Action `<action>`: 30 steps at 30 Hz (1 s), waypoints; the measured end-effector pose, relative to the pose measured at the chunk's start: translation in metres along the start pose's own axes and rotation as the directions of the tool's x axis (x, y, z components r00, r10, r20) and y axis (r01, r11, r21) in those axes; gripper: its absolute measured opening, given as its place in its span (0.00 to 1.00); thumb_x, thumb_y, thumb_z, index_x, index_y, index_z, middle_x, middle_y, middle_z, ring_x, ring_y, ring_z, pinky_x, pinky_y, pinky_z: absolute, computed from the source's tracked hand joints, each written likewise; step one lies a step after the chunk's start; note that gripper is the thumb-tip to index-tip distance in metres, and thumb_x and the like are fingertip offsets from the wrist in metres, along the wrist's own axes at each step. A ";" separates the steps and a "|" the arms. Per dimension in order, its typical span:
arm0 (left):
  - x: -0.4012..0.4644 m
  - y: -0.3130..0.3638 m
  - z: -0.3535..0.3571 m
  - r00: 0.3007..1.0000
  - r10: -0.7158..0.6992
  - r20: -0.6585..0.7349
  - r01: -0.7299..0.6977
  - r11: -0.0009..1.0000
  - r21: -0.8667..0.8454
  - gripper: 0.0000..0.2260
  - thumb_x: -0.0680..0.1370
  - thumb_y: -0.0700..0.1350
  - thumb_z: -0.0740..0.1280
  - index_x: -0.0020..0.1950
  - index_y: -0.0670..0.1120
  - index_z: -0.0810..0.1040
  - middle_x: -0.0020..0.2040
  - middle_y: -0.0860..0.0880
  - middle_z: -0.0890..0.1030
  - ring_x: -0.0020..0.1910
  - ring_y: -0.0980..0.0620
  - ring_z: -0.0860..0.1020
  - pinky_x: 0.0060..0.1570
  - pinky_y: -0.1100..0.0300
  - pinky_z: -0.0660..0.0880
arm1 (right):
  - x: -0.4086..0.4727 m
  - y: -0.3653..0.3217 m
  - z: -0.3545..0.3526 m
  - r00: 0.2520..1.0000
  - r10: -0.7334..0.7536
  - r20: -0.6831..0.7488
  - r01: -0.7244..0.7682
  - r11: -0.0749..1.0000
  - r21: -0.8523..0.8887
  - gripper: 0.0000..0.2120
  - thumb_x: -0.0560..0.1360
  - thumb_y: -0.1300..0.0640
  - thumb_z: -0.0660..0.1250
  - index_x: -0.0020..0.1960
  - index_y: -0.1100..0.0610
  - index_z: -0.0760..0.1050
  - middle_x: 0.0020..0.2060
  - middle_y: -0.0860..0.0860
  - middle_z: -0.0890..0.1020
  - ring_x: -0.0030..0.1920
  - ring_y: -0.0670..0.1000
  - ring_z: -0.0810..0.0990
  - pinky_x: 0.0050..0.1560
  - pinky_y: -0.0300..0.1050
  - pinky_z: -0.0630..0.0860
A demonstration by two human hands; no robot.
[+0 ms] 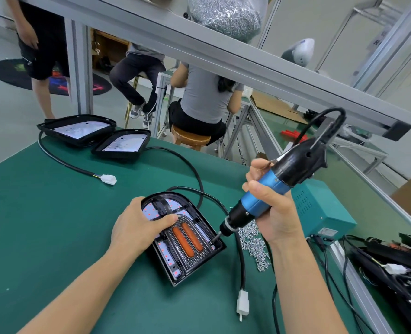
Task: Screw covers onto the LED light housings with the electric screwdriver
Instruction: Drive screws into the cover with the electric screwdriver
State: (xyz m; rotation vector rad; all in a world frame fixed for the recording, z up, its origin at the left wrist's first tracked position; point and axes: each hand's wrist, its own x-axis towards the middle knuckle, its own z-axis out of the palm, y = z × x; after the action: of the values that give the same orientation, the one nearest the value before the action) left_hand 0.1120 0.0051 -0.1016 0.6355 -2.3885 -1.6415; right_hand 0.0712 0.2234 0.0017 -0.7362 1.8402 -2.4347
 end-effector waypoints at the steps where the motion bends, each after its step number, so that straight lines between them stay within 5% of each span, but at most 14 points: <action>1: 0.000 0.000 0.000 1.000 -0.002 -0.001 0.002 1.000 -0.001 0.28 0.64 0.58 0.77 0.59 0.52 0.73 0.51 0.55 0.80 0.51 0.51 0.77 0.53 0.51 0.75 | 0.000 0.001 -0.001 1.000 -0.009 0.001 0.009 1.000 0.013 0.16 0.60 0.58 0.74 0.47 0.50 0.79 0.41 0.45 0.77 0.43 0.46 0.74 0.49 0.40 0.73; 4: 0.001 0.000 0.001 1.000 -0.006 -0.004 0.006 1.000 0.003 0.28 0.64 0.58 0.77 0.59 0.52 0.73 0.51 0.55 0.80 0.51 0.50 0.77 0.52 0.51 0.74 | -0.001 0.000 -0.003 0.999 -0.039 0.025 0.039 0.999 -0.013 0.14 0.63 0.58 0.74 0.48 0.52 0.78 0.45 0.49 0.80 0.48 0.50 0.78 0.54 0.47 0.74; 9: 0.001 -0.001 0.001 1.000 -0.001 -0.015 0.001 1.000 0.004 0.28 0.64 0.58 0.77 0.58 0.51 0.73 0.51 0.55 0.80 0.50 0.50 0.77 0.52 0.51 0.74 | -0.003 -0.001 0.005 0.997 -0.082 -0.010 0.081 0.995 -0.061 0.05 0.65 0.57 0.73 0.38 0.49 0.78 0.36 0.48 0.77 0.36 0.50 0.76 0.43 0.44 0.75; 24: -0.003 0.006 0.001 0.999 -0.013 -0.035 0.013 1.000 0.001 0.26 0.65 0.57 0.77 0.58 0.51 0.74 0.49 0.55 0.79 0.49 0.50 0.77 0.45 0.55 0.71 | -0.015 -0.002 0.008 0.989 -0.044 0.138 0.042 0.999 0.015 0.11 0.61 0.62 0.69 0.40 0.49 0.77 0.30 0.47 0.75 0.32 0.50 0.73 0.40 0.43 0.73; 30: -0.007 0.005 -0.001 1.000 -0.012 -0.027 0.012 1.000 -0.009 0.25 0.65 0.57 0.77 0.58 0.53 0.73 0.51 0.54 0.80 0.50 0.50 0.77 0.48 0.55 0.72 | -0.014 -0.009 0.014 0.960 -0.195 -0.202 0.216 0.973 0.085 0.13 0.63 0.67 0.70 0.43 0.51 0.77 0.30 0.50 0.74 0.30 0.50 0.74 0.38 0.42 0.74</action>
State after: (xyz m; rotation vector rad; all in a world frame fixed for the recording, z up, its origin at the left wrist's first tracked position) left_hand 0.1171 0.0084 -0.0954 0.6680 -2.3615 -1.6367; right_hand 0.0914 0.2179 0.0073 -0.7440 1.7560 -2.8020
